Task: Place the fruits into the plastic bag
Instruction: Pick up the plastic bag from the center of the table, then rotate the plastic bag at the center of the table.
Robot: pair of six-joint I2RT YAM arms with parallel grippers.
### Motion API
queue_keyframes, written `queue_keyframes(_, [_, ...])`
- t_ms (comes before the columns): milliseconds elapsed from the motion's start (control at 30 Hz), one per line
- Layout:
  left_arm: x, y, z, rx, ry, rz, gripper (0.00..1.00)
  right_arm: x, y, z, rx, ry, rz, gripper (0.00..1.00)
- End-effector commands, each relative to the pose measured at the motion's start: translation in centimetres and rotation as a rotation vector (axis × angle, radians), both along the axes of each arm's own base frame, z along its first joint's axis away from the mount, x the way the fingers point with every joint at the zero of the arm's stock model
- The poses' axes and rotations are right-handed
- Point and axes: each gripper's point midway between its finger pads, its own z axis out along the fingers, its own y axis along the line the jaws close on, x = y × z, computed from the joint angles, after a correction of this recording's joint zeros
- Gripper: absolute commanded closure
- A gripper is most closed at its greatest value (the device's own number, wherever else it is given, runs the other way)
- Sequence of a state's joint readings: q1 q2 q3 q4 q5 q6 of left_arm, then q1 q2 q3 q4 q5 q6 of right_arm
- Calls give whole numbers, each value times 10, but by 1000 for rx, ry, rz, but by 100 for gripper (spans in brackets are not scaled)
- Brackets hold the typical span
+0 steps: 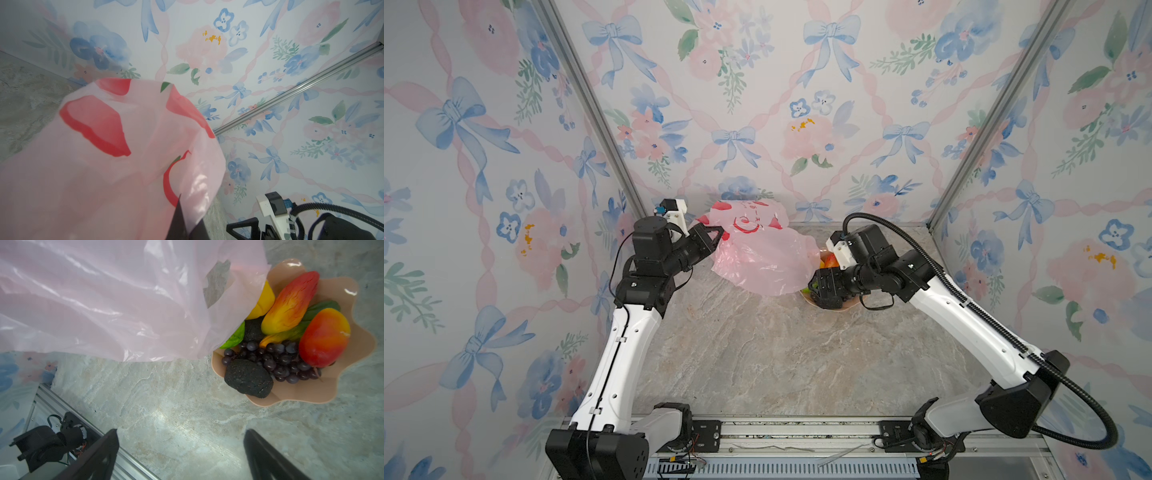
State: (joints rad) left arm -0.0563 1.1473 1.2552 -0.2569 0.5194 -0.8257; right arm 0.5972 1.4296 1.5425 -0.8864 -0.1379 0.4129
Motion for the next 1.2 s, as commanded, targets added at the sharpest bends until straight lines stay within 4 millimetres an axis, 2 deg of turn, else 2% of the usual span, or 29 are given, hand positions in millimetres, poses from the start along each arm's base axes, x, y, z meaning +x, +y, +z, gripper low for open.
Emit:
queue_keyframes(0, [-17,-8,18,-53,4,-72,100,7,-27,19,162,2,-102,4])
queue_keyframes(67, [-23,-11,34,-72,-21,-90,100,10,-33,21,227,6,-116,4])
queue_keyframes(267, [-40,-20,77,-116,-89,-153,100,22,-32,27,423,23,-96,4])
queue_keyframes(467, [-51,-31,85,-180,-98,-219,100,38,-38,53,583,-34,-84,4])
queue_keyframes(633, [-55,-39,86,-253,-97,-277,100,62,-40,62,703,-89,-39,4])
queue_keyframes(833, [-55,-39,88,-261,-96,-279,100,92,-55,26,713,-54,-105,3])
queue_keyframes(933, [-54,-39,89,-265,-96,-280,100,97,-57,15,711,-47,-116,2])
queue_keyframes(1000, [-53,-40,89,-270,-94,-283,100,98,-56,11,710,-46,-112,0])
queue_keyframes(1167, [-50,-41,89,-280,-91,-288,100,98,-34,6,739,-17,-35,4])
